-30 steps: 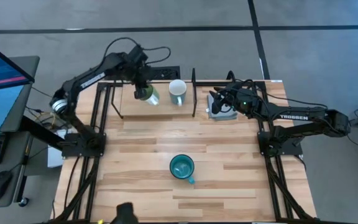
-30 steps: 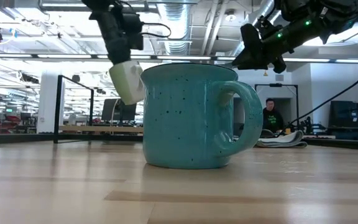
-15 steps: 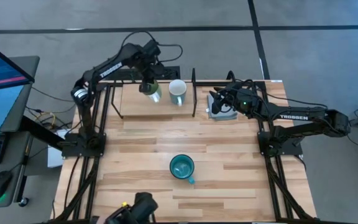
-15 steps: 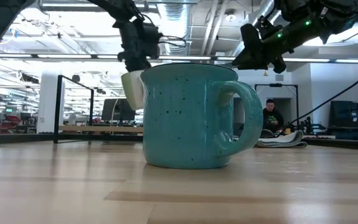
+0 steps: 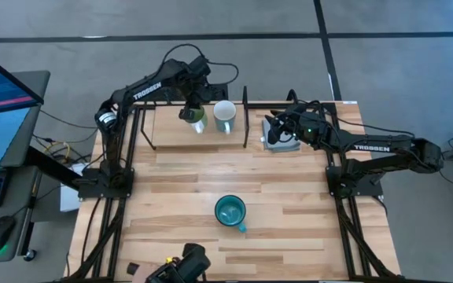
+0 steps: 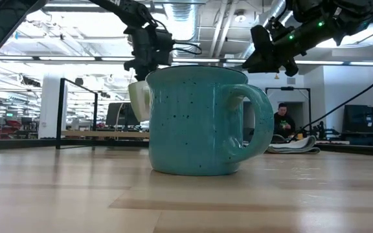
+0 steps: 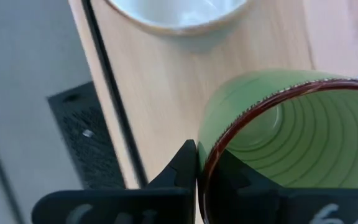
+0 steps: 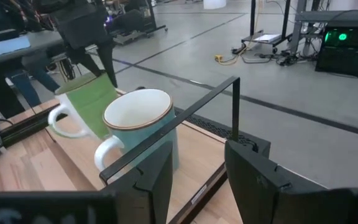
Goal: Stack small to large cups/mugs on shelf
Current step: Put the green mug on the shelf
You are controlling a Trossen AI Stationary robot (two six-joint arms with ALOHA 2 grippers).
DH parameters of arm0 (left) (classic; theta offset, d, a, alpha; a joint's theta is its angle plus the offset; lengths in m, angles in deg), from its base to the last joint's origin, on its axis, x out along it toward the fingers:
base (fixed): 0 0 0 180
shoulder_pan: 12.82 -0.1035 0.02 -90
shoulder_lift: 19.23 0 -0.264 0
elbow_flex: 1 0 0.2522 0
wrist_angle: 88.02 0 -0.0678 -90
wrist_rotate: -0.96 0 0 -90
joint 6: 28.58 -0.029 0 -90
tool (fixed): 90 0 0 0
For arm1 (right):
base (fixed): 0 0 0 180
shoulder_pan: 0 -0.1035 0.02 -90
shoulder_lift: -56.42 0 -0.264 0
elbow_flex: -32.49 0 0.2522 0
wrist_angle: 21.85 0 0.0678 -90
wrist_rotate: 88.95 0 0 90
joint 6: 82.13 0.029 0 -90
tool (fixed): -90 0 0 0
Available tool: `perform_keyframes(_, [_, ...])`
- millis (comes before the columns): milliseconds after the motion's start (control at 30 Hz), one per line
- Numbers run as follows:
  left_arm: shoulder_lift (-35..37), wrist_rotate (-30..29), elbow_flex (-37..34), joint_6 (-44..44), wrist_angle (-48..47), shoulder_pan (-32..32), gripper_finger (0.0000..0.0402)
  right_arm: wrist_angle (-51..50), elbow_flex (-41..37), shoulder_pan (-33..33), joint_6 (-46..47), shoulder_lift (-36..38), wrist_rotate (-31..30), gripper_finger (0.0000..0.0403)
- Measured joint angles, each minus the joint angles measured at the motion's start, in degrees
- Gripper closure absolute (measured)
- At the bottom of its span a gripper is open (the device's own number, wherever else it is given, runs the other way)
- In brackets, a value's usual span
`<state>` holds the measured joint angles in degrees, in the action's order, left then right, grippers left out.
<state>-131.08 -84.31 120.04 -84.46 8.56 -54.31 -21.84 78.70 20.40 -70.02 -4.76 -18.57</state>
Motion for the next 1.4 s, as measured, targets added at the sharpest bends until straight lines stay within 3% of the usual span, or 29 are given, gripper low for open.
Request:
perform_keyframes(133, [-1.4, -1.0, 0.1, -0.9, 2.5, 0.6, 0.0399, 0.0, 0.0, 0.0, 0.0, 0.0, 0.0, 0.0236])
perform_keyframes(433, [-4.4, -2.6, 0.1, -0.6, -1.3, 0.7, 0.0399, 0.0, 0.0, 0.0, -0.1, 0.0, 0.0, 0.0236])
perform_keyframes(1000, [-4.5, -5.1, 0.2, -0.9, 1.9, 0.5, 0.0399, 0.0, 0.0, 0.0, -0.1, 0.0, 0.0, 0.0236])
perform_keyframes(1233, [-4.5, -5.4, 0.2, 1.3, 2.1, 0.9, 0.0374, 0.0, 0.0, 0.0, -0.1, 0.0, 0.0, 0.0236])
perform_keyframes(1400, [-4.5, -5.7, 0.2, 2.1, 2.1, 1.0, 0.0378, 0.0, 0.0, 0.0, -0.1, 0.0, 0.0, 0.0236])
